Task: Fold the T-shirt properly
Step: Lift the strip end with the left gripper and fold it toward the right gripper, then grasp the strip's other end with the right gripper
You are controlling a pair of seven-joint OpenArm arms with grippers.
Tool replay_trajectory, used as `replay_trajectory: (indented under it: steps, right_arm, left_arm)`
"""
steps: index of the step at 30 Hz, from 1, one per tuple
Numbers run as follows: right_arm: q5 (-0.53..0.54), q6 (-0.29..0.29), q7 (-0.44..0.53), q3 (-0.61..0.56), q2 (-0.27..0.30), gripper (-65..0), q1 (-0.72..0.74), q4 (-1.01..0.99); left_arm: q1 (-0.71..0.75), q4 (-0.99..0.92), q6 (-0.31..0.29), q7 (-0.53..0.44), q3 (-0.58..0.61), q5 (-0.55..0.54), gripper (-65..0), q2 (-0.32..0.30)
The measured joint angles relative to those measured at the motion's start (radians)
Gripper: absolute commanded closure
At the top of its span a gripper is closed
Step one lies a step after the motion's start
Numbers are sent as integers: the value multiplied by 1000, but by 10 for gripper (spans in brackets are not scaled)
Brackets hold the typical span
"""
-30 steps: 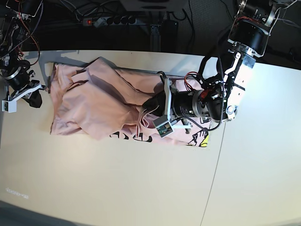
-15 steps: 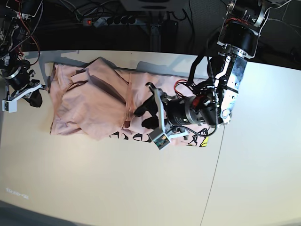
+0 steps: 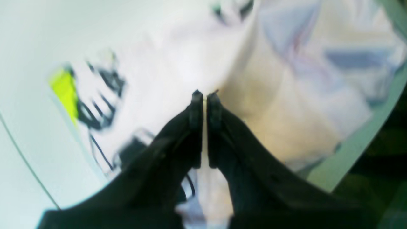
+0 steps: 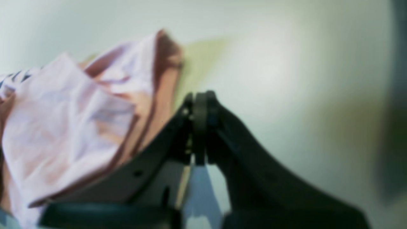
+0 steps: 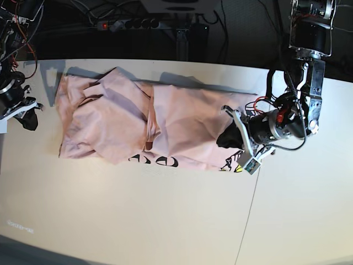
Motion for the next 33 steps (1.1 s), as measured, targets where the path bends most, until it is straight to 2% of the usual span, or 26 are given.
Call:
replay_trajectory:
  steps: [1, 4, 5, 7, 11, 17, 29, 33]
  right_arm:
    - [-1, 0, -7, 0, 10, -59, 0, 0]
    - [26, 0, -14, 1, 31, -318, 0, -20]
    - [68, 0, -18, 0, 34, -375, 0, -32]
    - [145, 0, -45, -14, 40, -424, 0, -55]
    - [172, 0, -85, -96, 45, -429, 0, -58]
    - [179, 0, -93, -243, 37, -444, 0, -58]
    - [186, -2, -124, -201, 44, -444, 1, -97]
    - [272, -2, -148, -196, 45, -444, 38, -201]
  left_arm:
    - [6, 0, 0, 0, 0, -3, -26, -8]
    - [15, 0, 1, -3, -2, -1, -26, -18]
    - [19, 0, 1, -6, -2, -2, -26, -18]
    - [27, 0, 1, -6, -2, -10, -26, -18]
    - [26, 0, 1, -6, -2, -11, -26, -15]
    - [26, 0, 1, -6, -2, -10, -26, -16]
    - [26, 0, 1, -6, -2, -10, -26, -16]
    - [27, 0, 1, -5, -2, -9, -26, -16]
